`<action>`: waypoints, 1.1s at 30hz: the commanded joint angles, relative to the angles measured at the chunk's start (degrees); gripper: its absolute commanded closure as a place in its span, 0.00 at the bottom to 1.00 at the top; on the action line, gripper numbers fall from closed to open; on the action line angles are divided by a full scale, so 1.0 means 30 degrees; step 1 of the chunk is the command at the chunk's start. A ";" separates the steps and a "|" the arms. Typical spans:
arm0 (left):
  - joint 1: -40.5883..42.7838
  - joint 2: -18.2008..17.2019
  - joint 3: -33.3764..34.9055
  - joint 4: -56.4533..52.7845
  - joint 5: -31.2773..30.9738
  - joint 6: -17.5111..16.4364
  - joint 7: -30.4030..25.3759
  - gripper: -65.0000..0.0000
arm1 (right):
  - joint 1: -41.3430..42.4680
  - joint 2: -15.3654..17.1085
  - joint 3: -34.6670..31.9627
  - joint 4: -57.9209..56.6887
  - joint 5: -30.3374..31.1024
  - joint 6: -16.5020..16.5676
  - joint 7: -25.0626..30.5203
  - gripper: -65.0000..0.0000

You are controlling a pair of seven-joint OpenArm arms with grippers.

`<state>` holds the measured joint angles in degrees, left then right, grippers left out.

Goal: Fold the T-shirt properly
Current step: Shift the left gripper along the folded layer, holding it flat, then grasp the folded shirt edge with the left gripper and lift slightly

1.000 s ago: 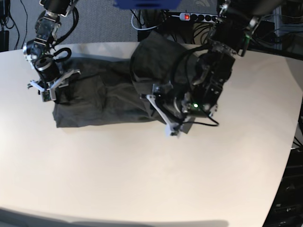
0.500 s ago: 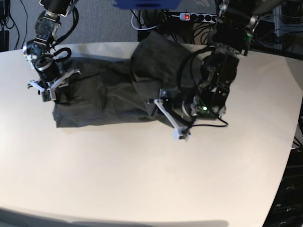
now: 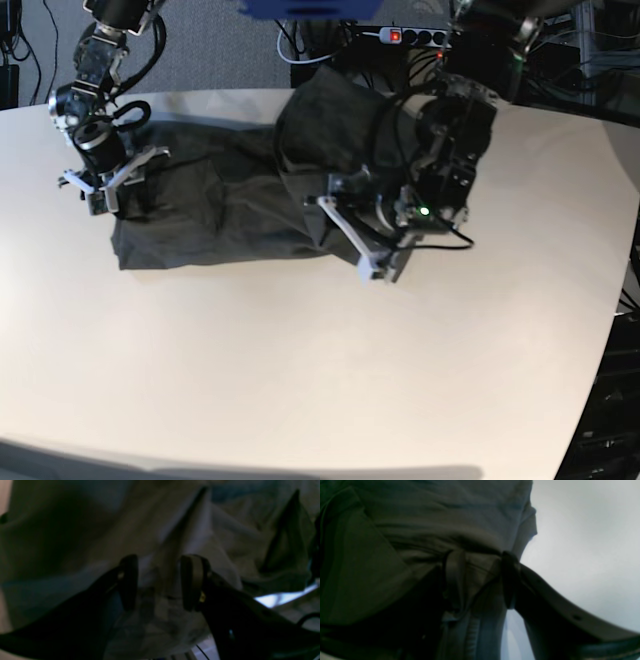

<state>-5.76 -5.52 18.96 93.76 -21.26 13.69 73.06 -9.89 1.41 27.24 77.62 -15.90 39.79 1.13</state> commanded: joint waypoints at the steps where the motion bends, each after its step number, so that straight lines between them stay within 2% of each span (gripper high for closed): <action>1: -0.0293 0.0125 -0.0035 0.0294 -0.0167 -0.0037 -0.0132 0.57 | -0.0205 0.0102 -0.0012 -0.0014 -0.0956 0.0070 -0.1298 0.63; 7: -0.0293 0.0770 -0.0035 0.0323 -0.0138 -0.0066 -0.0132 0.57 | -0.0234 0.0102 -0.0012 -0.0014 -0.0956 0.0070 -0.1298 0.63; 19: -0.0205 0.0653 -0.0035 0.0235 -0.0080 -0.0066 -0.0191 0.57 | -0.0234 0.0102 -0.0012 -0.0014 -0.0897 0.0070 -0.1298 0.63; 26: -0.0205 0.0653 -0.0005 -0.1992 -0.0109 -0.0066 -0.1979 0.57 | -0.0234 0.0102 -0.0012 -0.0014 -0.0897 0.0070 -0.1298 0.63; 33: -0.0175 0.0711 -0.0005 -0.2373 -0.0109 -0.0066 -0.2184 0.57 | -0.0234 0.0102 -0.0012 -0.0014 -0.0897 0.0070 -0.1298 0.63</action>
<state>-5.74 -3.62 18.90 86.46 -21.87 13.45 66.52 -9.89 1.41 27.24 77.62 -15.90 39.79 1.13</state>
